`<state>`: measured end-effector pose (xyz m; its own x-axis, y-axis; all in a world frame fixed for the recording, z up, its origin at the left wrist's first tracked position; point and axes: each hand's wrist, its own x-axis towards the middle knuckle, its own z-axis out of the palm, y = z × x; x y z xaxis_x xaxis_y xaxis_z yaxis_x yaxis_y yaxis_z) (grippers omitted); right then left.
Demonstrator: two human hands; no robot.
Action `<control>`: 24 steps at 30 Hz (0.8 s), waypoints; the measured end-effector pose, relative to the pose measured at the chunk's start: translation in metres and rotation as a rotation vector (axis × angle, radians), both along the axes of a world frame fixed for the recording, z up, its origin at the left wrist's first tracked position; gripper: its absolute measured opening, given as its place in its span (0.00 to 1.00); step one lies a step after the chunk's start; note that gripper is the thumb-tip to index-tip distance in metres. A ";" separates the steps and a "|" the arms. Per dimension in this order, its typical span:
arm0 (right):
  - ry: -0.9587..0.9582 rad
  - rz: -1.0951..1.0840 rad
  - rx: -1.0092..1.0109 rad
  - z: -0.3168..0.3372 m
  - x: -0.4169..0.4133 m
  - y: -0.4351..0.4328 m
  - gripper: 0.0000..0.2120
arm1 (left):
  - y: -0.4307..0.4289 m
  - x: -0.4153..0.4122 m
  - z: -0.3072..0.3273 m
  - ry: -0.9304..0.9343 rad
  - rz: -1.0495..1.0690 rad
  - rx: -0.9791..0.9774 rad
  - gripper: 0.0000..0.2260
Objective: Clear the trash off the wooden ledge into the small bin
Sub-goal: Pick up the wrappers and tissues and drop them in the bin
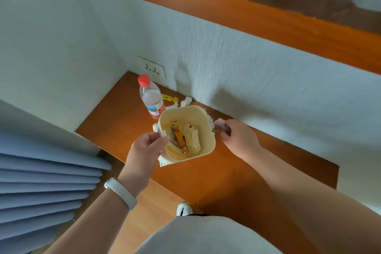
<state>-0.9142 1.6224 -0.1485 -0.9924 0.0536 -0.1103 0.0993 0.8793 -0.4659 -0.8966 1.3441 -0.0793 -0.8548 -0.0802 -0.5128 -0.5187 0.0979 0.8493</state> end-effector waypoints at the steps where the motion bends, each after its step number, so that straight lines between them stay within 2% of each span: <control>1: 0.029 0.012 -0.043 0.011 0.000 -0.004 0.10 | -0.002 0.001 0.001 0.002 -0.004 0.003 0.07; 8: 0.255 0.103 -0.217 0.095 0.010 -0.037 0.13 | -0.009 0.006 0.006 0.020 -0.013 -0.020 0.07; 14: 0.113 0.372 -0.192 0.113 0.023 -0.075 0.13 | -0.010 0.008 0.012 0.054 -0.025 -0.018 0.08; 20: -0.006 0.475 -0.173 0.103 0.029 -0.088 0.08 | -0.020 0.014 0.014 0.070 -0.004 -0.007 0.08; 24: 0.005 0.522 -0.199 0.101 0.025 -0.088 0.07 | -0.026 0.017 0.013 0.069 0.003 -0.014 0.08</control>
<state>-0.8891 1.5343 -0.0476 -0.8824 -0.4662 -0.0635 -0.3279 0.7061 -0.6277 -0.8792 1.3185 -0.0665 -0.8880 -0.0896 -0.4511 -0.4589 0.1081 0.8819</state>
